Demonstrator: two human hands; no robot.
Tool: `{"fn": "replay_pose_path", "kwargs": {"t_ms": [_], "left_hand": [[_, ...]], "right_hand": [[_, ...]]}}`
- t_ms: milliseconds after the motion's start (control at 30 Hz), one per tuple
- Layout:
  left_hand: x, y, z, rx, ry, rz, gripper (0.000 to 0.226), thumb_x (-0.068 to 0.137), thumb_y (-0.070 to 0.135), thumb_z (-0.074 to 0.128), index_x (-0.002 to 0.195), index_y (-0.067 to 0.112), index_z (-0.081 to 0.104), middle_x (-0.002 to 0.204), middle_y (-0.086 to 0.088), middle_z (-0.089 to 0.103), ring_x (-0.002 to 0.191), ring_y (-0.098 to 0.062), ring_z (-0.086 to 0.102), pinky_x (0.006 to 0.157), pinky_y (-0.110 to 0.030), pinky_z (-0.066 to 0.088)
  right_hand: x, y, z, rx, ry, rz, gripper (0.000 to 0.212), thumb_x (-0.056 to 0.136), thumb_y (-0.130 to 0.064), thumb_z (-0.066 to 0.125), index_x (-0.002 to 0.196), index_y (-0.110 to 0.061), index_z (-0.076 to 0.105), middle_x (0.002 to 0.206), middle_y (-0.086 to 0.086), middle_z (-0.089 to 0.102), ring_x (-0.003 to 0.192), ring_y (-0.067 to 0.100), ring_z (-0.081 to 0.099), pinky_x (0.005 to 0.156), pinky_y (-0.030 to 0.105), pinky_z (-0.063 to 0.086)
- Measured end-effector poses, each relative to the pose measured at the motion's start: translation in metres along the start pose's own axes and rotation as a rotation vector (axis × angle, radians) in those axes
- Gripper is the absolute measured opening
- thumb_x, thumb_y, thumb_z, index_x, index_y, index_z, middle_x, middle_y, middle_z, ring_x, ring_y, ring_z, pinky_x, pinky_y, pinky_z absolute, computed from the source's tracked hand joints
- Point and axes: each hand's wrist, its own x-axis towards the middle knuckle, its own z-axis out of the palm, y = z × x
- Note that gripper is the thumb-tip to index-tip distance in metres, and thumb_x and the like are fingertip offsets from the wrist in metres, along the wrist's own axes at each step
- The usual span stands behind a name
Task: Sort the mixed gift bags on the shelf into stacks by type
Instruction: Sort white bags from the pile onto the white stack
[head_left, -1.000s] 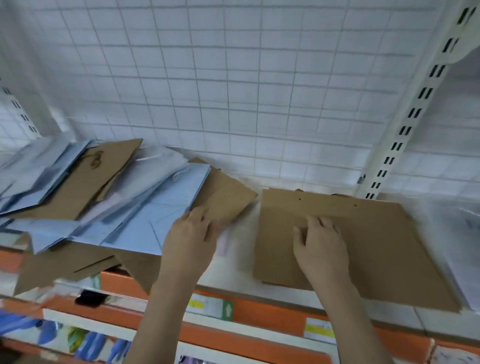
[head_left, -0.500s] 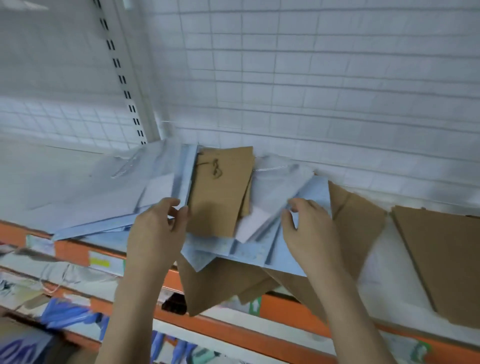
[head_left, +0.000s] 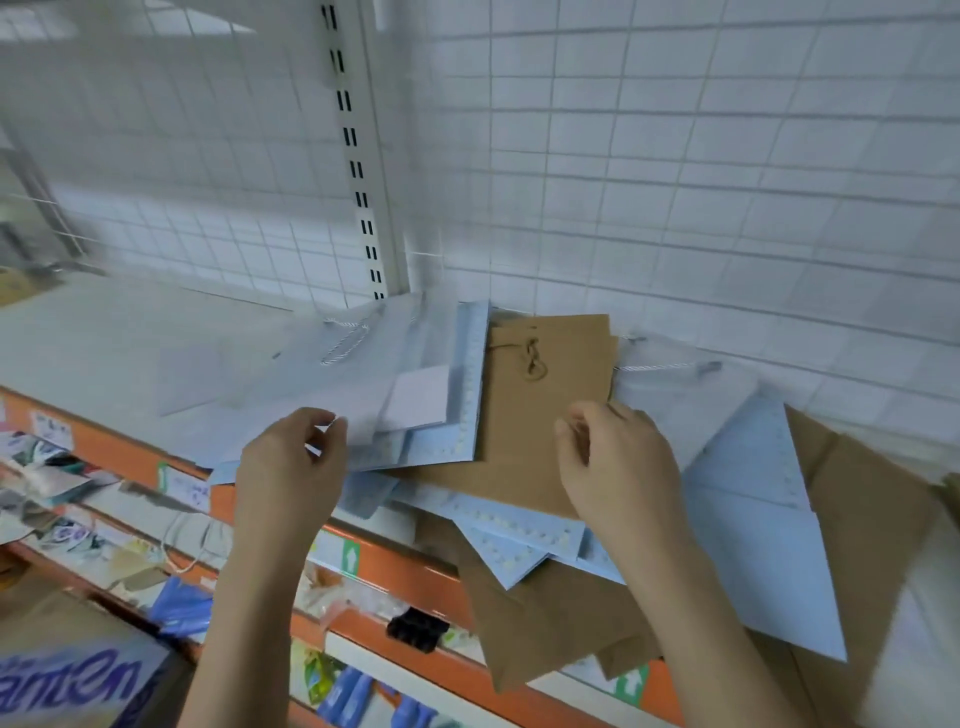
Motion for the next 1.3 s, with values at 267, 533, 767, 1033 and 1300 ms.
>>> {"fn": "replay_pose_path", "kwargs": {"t_ms": [267,533,767,1033,1300], "left_hand": [[0.057,-0.068,0.000,0.057,-0.128,-0.107,0.037,0.089,0.030,0.056,0.118,0.007,0.059,0.115,-0.017,0.061,0.107,-0.035,0.054,0.089,-0.036,0.039],[0.108,-0.107,0.004,0.077,-0.448,-0.160,0.090,0.073,0.060,0.064,0.140,0.009,0.032,0.131,-0.021,0.049,0.122,-0.037,0.044,0.100,-0.040,0.035],[0.130,-0.125,0.010,-0.138,-0.446,-0.193,0.093,0.059,0.046,0.082,0.126,-0.003,0.040,0.124,-0.021,0.052,0.118,-0.035,0.048,0.093,-0.036,0.039],[0.129,-0.139,-0.012,-0.439,-0.435,-0.224,0.072,0.072,0.031,0.078,0.129,0.013,0.036,0.100,-0.001,0.046,0.091,-0.022,0.046,0.076,-0.025,0.033],[0.126,-0.134,-0.013,-0.631,-0.369,-0.169,0.034,0.083,0.019,0.067,0.109,0.021,0.045,0.074,0.005,0.054,0.064,-0.008,0.053,0.054,-0.016,0.038]], "right_hand": [[0.020,-0.067,0.044,-0.025,-0.031,-0.030,0.021,0.092,-0.026,0.048,0.096,-0.012,0.063,0.090,0.006,0.063,0.087,0.026,0.054,0.067,0.032,0.036],[0.020,-0.123,0.079,-0.079,-0.013,0.149,0.031,0.094,-0.029,0.045,0.117,-0.014,0.060,0.113,0.004,0.062,0.107,0.024,0.050,0.087,0.034,0.041],[0.023,-0.138,0.080,-0.145,0.016,0.267,0.030,0.095,-0.030,0.045,0.117,-0.013,0.057,0.109,0.003,0.061,0.101,0.021,0.050,0.084,0.031,0.040],[0.064,-0.138,0.093,-0.271,-0.192,0.395,0.050,0.082,-0.062,0.050,0.083,-0.012,0.046,0.078,0.004,0.049,0.070,0.020,0.049,0.053,0.025,0.034],[0.072,-0.137,0.077,-0.014,-0.237,0.448,0.043,0.089,-0.038,0.057,0.109,-0.005,0.039,0.091,0.010,0.059,0.075,0.024,0.057,0.061,0.035,0.047]]}}
